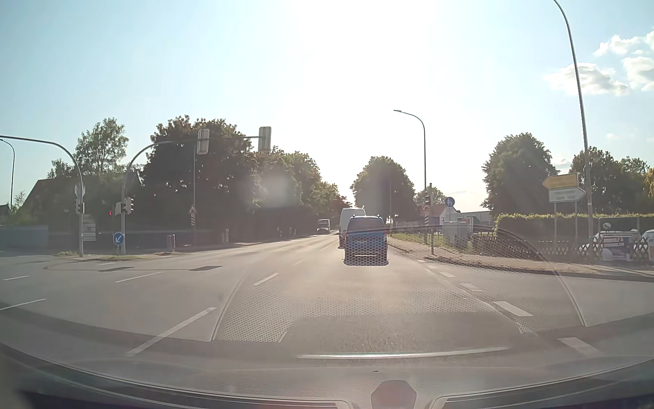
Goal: Follow the waypoints while adhering to traffic rules and regulations
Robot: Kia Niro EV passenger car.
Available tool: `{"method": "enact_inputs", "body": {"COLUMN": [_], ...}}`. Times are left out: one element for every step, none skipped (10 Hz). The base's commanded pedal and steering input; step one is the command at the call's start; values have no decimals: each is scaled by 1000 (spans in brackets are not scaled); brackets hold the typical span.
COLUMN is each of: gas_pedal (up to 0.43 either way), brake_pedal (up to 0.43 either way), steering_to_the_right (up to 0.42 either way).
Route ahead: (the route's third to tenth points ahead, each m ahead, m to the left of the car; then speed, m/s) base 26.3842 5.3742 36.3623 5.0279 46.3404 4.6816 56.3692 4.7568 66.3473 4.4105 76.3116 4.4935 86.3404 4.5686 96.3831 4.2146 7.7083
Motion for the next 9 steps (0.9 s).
{"method": "enact_inputs", "body": {"gas_pedal": [220, 220, 220, 220, 220, 220, 220, 220, 220], "brake_pedal": [6, 6, 6, 6, 6, 6, 6, 6, 6], "steering_to_the_right": [0, 1, 1, 1, 1, 2, 3, 2, 4]}}
